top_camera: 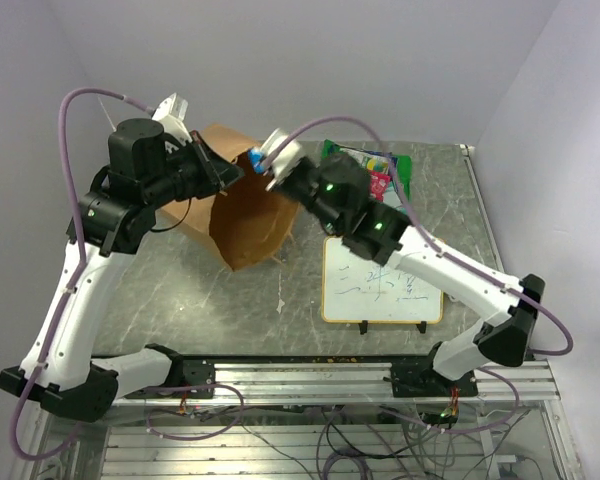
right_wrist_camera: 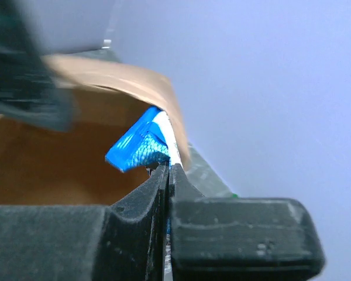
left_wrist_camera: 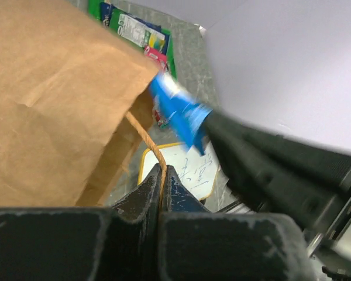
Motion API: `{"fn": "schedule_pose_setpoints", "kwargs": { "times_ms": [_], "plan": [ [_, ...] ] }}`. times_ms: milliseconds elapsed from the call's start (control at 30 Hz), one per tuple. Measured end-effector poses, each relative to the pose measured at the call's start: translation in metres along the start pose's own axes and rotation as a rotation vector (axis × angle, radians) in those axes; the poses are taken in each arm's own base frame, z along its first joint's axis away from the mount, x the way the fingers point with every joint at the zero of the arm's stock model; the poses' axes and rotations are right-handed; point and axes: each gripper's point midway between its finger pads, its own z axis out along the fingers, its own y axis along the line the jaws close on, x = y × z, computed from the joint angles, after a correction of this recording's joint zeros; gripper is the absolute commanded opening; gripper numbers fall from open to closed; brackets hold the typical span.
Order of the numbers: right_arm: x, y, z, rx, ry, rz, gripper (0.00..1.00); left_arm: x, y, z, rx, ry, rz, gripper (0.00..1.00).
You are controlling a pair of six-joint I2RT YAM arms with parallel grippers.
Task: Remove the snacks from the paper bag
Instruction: Take out the snack from the paper bag, then place the paper bag at the center of the board, then place the snack at the center of the board.
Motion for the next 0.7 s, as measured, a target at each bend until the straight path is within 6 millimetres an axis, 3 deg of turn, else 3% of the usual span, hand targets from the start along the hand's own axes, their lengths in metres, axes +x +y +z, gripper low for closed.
{"fn": "schedule_pose_setpoints", "kwargs": {
  "times_ms": [133, 233, 300, 400, 567, 700],
  "plan": [
    [0.014, -0.084, -0.010, 0.199, 0.010, 0.047, 0.00, -0.015, -0.001, 0.010, 0.019, -0.024, -0.044, 0.07],
    [0.028, -0.138, -0.018, 0.339, 0.018, 0.072, 0.00, -0.036, 0.015, 0.011, 0.009, -0.077, -0.104, 0.07],
    [0.040, -0.163, -0.020, 0.391, 0.029, 0.089, 0.00, -0.044, 0.032, 0.011, -0.006, -0.103, -0.150, 0.07],
    [0.044, -0.175, -0.014, 0.383, 0.013, 0.104, 0.00, -0.039, 0.052, 0.023, -0.009, -0.082, -0.217, 0.07],
    [0.032, -0.143, 0.005, 0.205, -0.072, 0.144, 0.00, -0.024, 0.078, 0.051, -0.021, 0.015, -0.305, 0.07],
    [0.039, -0.135, 0.009, 0.194, -0.076, 0.181, 0.00, -0.024, 0.101, 0.050, -0.086, 0.021, -0.321, 0.07]
  ]
}}
